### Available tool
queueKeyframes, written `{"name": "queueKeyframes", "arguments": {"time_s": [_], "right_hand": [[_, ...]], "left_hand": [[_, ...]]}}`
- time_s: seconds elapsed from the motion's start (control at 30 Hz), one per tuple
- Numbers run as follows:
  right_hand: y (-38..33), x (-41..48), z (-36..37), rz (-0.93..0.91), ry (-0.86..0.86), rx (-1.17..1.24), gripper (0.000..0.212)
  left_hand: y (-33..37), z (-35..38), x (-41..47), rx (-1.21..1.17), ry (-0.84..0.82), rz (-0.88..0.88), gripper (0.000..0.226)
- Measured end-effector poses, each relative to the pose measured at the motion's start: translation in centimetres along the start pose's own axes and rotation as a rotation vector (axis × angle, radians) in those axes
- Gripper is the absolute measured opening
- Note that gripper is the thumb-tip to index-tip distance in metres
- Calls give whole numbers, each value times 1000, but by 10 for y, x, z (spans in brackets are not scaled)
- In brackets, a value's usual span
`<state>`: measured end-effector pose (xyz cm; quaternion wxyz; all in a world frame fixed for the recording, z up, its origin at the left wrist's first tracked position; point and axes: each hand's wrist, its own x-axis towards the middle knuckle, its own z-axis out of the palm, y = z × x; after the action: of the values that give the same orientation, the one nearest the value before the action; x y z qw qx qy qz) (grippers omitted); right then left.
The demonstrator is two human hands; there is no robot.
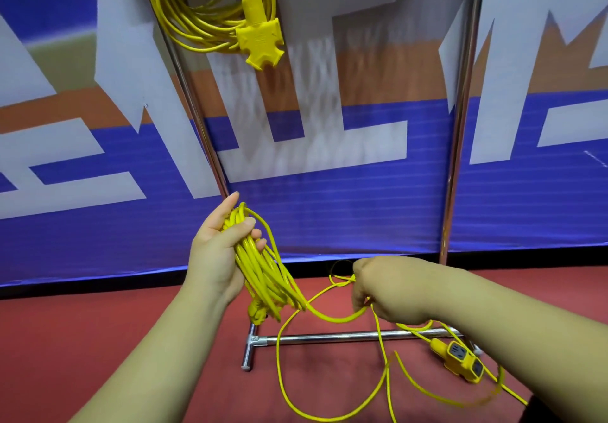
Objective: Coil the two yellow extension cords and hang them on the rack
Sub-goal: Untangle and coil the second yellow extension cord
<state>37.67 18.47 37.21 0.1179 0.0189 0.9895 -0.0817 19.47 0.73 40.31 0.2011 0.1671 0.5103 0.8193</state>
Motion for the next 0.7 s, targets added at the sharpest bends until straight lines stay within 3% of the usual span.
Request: {"name": "queueKeyframes", "arguments": {"time_s": [0.13,0.3,0.53,0.63,0.7], "right_hand": [[-10,-9,-9,-152,203,-48,40],[-9,-9,-15,-283,613,197,26],[-1,-12,-25,-184,810,429,11],[10,-11,-23,45,880,526,23],[17,-10,-21,146,838,616,33]], "left_hand": [[-4,3,-1,63,-9,16,44],[-17,11,-11,282,-133,-3,38],[-30,28,-24,354,-330,-84,38],[-31,34,-28,345,-407,-126,38],[-29,39,-28,321,-412,-120,38]]}}
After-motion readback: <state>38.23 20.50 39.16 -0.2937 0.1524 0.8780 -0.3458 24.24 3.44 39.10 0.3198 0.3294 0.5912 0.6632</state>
